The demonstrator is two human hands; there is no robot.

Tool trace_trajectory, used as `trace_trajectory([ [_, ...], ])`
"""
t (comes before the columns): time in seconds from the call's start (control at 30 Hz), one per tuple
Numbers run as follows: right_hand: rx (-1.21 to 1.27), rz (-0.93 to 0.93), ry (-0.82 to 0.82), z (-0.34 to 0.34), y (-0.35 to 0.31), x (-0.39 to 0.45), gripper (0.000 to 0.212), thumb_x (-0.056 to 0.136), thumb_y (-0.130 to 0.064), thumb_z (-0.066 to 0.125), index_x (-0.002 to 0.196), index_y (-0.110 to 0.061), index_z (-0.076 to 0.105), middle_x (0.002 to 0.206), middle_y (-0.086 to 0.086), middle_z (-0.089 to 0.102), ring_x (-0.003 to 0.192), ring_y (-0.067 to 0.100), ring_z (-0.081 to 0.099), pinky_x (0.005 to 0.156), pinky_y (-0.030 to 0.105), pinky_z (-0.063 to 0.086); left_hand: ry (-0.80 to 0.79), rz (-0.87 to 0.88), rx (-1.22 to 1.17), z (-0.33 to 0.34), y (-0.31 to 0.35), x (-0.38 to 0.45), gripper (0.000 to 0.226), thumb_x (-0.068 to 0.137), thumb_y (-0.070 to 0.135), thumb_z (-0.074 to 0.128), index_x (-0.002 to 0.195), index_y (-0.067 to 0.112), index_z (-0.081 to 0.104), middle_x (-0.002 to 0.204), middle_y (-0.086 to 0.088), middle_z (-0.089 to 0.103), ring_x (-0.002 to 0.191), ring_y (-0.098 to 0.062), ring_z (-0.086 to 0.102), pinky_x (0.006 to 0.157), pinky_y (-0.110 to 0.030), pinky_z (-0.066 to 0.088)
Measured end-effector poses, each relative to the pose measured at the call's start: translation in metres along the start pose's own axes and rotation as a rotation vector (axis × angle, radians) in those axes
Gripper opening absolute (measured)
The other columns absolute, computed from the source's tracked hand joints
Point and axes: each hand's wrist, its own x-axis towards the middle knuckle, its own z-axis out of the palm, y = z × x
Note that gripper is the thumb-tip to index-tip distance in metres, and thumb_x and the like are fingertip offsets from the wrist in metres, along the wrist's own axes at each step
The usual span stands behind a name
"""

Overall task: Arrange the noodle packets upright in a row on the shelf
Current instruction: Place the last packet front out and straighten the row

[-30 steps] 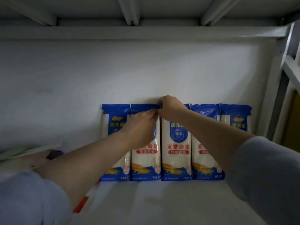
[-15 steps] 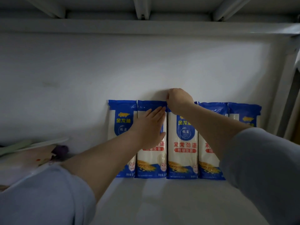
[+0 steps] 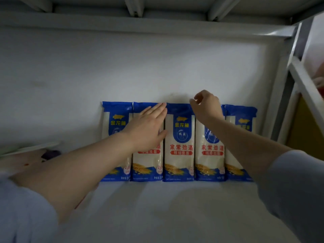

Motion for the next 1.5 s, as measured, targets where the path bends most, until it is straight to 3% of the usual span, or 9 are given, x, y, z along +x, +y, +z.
trace_trajectory([
  [0.1,-0.084,0.029,0.105,-0.015,0.033,-0.013,0.024,0.092,-0.022,0.053,0.112,-0.009,0.059,0.112,0.006,0.06,0.084,0.015,0.054,0.068,0.026,0.044,-0.078,-0.036,0.019,0.009,0.01,-0.014,0.07,0.099,0.046,0.028,0.151,0.012,-0.003,0.16,-0.001,-0.011,0.147,-0.012,-0.01,0.113,-0.024,-0.009],
  [0.23,-0.183,0.007,0.169,-0.054,0.066,-0.019,0.025,0.093,-0.013,0.05,0.115,-0.006,0.059,0.121,0.006,0.052,0.095,0.015,0.051,0.076,0.026,0.042,-0.067,-0.053,-0.008,0.02,0.034,-0.011,0.069,0.098,0.045,0.031,0.152,0.014,0.001,0.16,-0.001,-0.007,0.147,-0.012,-0.007,0.112,-0.024,-0.008],
  [0.37,-0.403,-0.091,0.041,-0.077,0.093,-0.014,0.025,0.094,-0.014,0.048,0.114,-0.007,0.062,0.117,0.007,0.053,0.102,0.022,0.052,0.078,0.03,0.041,-0.046,0.009,-0.087,0.024,0.071,0.01,0.067,0.099,0.04,0.035,0.152,0.014,0.005,0.16,0.0,-0.004,0.147,-0.011,-0.005,0.11,-0.023,-0.008],
  [0.53,-0.543,-0.151,-0.151,-0.068,0.103,-0.013,0.024,0.095,-0.015,0.04,0.107,-0.01,0.061,0.128,0.004,0.049,0.113,0.022,0.048,0.087,0.037,0.046,-0.087,0.023,-0.06,0.024,0.101,0.049,0.069,0.099,0.04,0.033,0.151,0.011,-0.001,0.16,-0.003,-0.01,0.147,-0.014,-0.009,0.114,-0.026,-0.008],
  [0.9,-0.621,-0.146,-0.279,-0.083,0.105,-0.013,0.039,0.097,-0.018,0.039,0.135,-0.014,0.045,0.146,0.002,0.036,0.135,0.023,0.032,0.103,0.039,0.038,-0.215,-0.064,-0.004,0.025,0.111,0.076,0.073,0.098,0.043,0.032,0.15,0.008,-0.004,0.16,-0.007,-0.01,0.147,-0.018,-0.008,0.118,-0.033,-0.002],
  [1.07,-0.66,-0.17,-0.283,-0.083,0.104,-0.012,0.048,0.097,-0.017,0.039,0.145,-0.017,0.033,0.153,0.002,0.026,0.14,0.022,0.025,0.109,0.038,0.033,-0.178,-0.039,0.009,0.028,0.101,0.087,0.072,0.098,0.044,0.032,0.151,0.009,-0.003,0.16,-0.006,-0.011,0.147,-0.016,-0.008,0.119,-0.032,-0.002],
  [1.37,-0.694,-0.185,-0.231,-0.069,0.11,-0.016,0.049,0.1,-0.022,0.031,0.148,-0.019,0.025,0.157,0.004,0.019,0.146,0.022,0.014,0.117,0.04,0.016,-0.128,-0.008,0.136,0.034,0.09,0.099,0.069,0.099,0.045,0.024,0.15,0.006,-0.002,0.16,-0.007,-0.009,0.147,-0.017,-0.01,0.12,-0.035,-0.006],
  [1.5,-0.635,-0.131,-0.145,-0.074,0.123,-0.017,0.048,0.101,-0.025,0.029,0.148,-0.018,0.025,0.156,0.004,0.024,0.143,0.021,0.022,0.115,0.039,0.023,-0.129,-0.009,0.147,0.039,0.087,0.101,0.071,0.099,0.046,0.024,0.15,0.007,-0.003,0.16,-0.008,-0.009,0.147,-0.018,-0.01,0.12,-0.036,-0.006],
])
